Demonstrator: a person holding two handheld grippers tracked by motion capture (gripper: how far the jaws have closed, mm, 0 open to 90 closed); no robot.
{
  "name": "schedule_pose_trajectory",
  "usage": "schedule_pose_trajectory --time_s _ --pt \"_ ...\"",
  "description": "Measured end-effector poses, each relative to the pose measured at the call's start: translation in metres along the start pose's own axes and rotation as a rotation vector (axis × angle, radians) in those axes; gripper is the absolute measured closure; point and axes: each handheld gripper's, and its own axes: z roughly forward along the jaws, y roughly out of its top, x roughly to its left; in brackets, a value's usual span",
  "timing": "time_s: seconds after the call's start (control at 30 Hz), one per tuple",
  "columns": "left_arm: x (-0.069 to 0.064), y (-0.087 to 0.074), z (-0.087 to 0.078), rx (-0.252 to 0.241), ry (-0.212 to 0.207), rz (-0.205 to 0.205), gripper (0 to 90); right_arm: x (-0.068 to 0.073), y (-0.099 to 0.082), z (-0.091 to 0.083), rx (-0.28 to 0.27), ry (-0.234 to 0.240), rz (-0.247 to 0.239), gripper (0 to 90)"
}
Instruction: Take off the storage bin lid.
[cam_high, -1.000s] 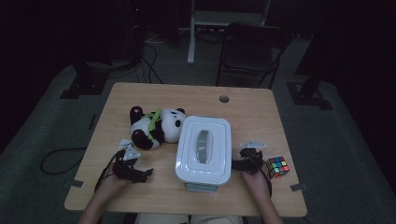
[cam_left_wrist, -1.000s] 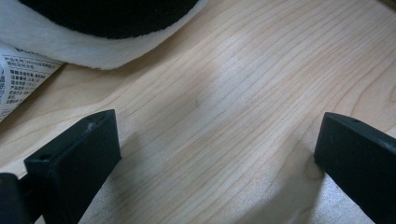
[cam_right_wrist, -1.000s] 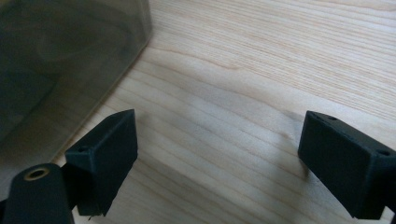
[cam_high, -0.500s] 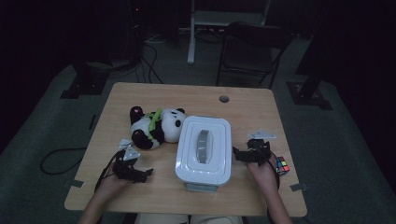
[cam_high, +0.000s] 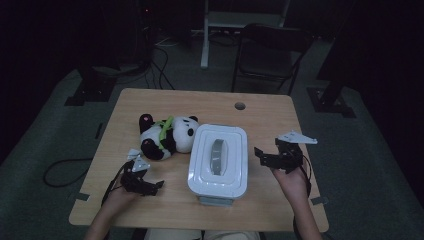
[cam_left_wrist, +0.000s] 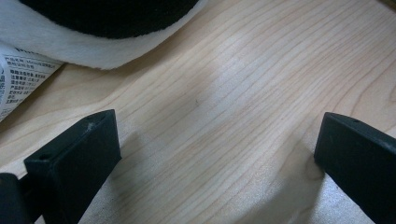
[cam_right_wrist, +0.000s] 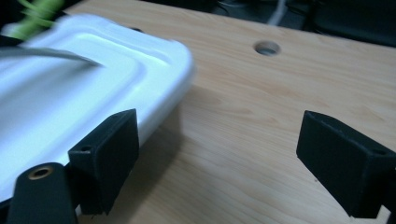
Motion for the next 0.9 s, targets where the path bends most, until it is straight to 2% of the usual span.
schedule_pose_trajectory --time_s 0.13,0.17,0.4,0.53,0.77,0.9 --pt "0.000 0.000 0.000 0.002 -0.007 0.014 1.0 0.008 0.004 -0.005 -0.017 0.032 -0.017 12.9" --pt "0.000 0.000 0.000 0.001 -0.007 0.013 1.0 0.015 0.007 -0.009 -0.036 0.057 -0.023 12.9" --pt "0.000 0.000 0.000 0.002 -0.006 0.014 1.0 0.037 0.011 -0.013 -0.056 0.126 -0.071 13.1" --pt "0.000 0.000 0.000 0.001 -0.006 0.013 1.0 0.053 0.009 -0.011 -0.049 0.176 -0.101 13.3" --pt "0.000 0.000 0.000 0.002 -0.007 0.014 1.0 0.081 0.003 0.003 0.001 0.303 -0.135 13.3" --pt "0.000 0.000 0.000 0.002 -0.007 0.014 1.0 0.093 -0.001 0.014 0.025 0.344 -0.150 13.9"
